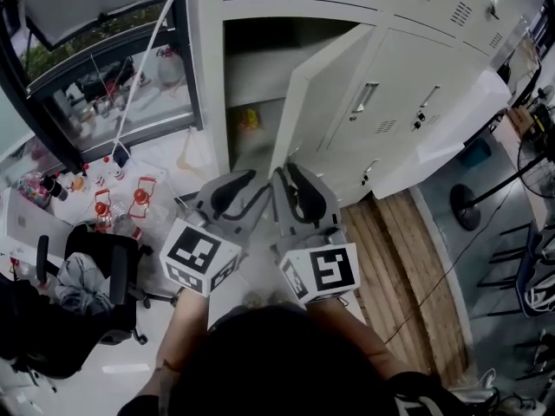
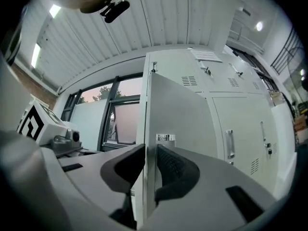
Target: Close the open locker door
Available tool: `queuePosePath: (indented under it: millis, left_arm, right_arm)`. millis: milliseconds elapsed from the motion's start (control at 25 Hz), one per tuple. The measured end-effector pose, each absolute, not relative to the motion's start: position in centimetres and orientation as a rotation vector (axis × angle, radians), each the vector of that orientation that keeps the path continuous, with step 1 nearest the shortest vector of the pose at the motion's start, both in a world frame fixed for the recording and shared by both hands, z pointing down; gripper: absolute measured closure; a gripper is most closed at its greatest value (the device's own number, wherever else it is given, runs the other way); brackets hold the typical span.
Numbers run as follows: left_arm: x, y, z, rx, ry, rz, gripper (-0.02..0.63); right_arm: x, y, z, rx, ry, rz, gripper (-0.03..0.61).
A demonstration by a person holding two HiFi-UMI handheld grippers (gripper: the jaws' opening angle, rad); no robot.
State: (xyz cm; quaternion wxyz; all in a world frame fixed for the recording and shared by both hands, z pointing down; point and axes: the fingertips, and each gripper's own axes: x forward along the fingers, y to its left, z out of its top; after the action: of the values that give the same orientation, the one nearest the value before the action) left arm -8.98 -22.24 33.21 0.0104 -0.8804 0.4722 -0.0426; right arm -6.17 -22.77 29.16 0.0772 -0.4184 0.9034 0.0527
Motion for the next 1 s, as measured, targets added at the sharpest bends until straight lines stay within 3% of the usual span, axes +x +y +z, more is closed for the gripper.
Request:
queuePosePath:
  millis: [1000]
  left_arm:
    - [-11.9, -27.0, 34.5, -2.68, 1.731, -0.14, 0.522]
  right_arm:
    - [-7.4, -25.3, 28.6, -0.989, 2.814, 0.211, 0.499]
